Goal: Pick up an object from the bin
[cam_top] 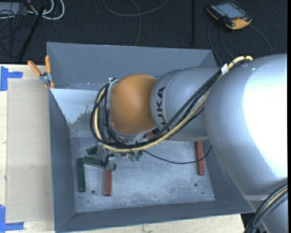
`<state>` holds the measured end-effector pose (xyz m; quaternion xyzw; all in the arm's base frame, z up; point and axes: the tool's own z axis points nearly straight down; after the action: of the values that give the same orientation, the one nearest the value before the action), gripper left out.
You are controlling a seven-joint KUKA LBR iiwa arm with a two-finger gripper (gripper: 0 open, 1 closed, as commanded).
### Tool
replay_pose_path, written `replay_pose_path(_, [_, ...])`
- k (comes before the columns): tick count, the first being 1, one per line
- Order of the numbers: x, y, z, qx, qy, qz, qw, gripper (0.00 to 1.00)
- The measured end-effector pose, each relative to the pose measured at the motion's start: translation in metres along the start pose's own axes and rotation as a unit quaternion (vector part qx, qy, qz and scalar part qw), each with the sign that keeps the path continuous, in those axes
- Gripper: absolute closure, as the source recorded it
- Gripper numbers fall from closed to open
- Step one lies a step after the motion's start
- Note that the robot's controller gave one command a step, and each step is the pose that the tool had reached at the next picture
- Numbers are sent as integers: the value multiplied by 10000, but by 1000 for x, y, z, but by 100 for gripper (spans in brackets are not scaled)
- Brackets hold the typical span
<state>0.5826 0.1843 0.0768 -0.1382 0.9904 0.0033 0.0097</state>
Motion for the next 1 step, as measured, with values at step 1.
replay_pose_path(1, [1,-1,-30,16,114,16,9999,100])
